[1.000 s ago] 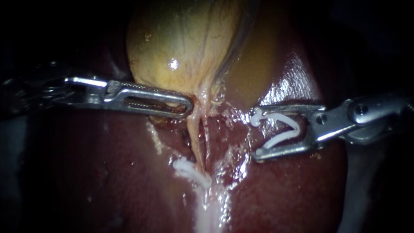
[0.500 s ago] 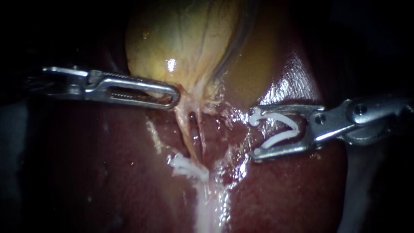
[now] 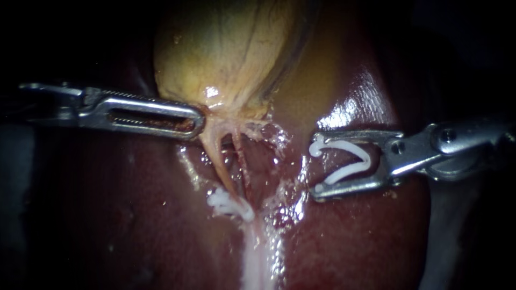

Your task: Clipping third clip left tube

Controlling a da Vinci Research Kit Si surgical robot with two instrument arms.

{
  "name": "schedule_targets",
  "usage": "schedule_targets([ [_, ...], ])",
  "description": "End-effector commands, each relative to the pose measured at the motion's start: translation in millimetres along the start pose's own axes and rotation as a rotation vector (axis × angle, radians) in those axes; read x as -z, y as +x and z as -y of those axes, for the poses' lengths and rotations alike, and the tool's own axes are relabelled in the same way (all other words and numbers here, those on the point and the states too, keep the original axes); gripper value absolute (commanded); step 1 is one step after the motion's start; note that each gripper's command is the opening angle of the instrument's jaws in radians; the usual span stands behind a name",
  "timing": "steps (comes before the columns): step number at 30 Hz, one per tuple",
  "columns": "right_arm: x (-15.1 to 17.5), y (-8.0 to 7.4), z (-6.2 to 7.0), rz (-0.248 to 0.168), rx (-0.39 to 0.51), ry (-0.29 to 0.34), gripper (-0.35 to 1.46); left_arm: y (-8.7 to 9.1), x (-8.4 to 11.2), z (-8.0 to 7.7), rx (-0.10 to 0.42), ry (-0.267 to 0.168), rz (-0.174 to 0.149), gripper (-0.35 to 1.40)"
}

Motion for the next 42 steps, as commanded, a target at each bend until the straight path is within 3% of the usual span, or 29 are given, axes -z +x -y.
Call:
schedule_targets([
  [1,-0.2,0.1,0.1,0.0,0.0,0.0,0.5,0.0,-0.1,0.2,0.0,0.002,-0.001,-0.35],
  [18,-5.0,2.0,1.1,-0.001,-0.004,-0.001,0.5,-0.1,-0.4,0.9,-0.001,0.004,-0.003,-0.35],
  [29,-9.5,1.2,1.1,-0.002,-0.006,0.013,0.49,-0.1,-0.4,0.7,-0.001,0.006,-0.004,-0.35],
  [42,-12.7,-0.2,0.7,-0.001,-0.031,0.023,0.49,-0.2,-0.4,0.3,0.0,0.007,-0.006,-0.35],
])
